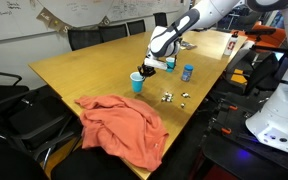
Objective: Move the blue cup on the left to the left side of the table
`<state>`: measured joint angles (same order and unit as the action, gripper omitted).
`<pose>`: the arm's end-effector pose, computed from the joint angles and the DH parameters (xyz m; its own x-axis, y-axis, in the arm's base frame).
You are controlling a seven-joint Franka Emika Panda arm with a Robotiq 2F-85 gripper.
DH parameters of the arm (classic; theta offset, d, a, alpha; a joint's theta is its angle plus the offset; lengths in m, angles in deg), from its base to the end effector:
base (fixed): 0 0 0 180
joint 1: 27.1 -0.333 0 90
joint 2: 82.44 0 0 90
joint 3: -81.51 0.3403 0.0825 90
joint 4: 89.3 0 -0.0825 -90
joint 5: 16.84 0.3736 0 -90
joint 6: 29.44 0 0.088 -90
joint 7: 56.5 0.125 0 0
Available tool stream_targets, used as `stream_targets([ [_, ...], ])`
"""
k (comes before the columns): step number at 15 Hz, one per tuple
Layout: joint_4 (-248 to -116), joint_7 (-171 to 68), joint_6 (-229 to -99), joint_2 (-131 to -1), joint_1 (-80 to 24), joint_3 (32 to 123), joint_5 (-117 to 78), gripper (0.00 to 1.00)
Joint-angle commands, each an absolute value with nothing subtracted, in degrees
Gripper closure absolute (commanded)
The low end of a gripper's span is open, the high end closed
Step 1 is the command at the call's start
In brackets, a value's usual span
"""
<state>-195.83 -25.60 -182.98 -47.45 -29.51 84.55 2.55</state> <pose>0.6688 0.0531 0.2189 0.7325 -0.6804 0.0234 -0.6467 -0.7061 -0.2883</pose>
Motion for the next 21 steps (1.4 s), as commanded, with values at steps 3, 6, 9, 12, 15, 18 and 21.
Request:
stream_targets([
  [3,-195.4,-30.5,-183.1,-45.3,-28.5,85.4,5.9,0.99],
  [6,-194.9,-29.7,-183.3,-44.0,-28.5,85.1,6.1,0.99],
  [9,-194.9,-29.6,-183.1,-43.5,-28.3,85.2,6.6,0.72],
  [12,-195.9,-28.9,-182.5,-45.2,-28.1,85.1,7.3,0.62],
  [15,-198.7,-28.7,-179.6,-50.1,-27.3,85.3,8.7,0.40],
  [18,-203.3,-29.9,-178.3,-57.7,-27.0,84.6,8.5,0.16],
  [21,-208.2,-29.1,-177.7,-65.9,-28.3,80.9,3.7,0.00],
])
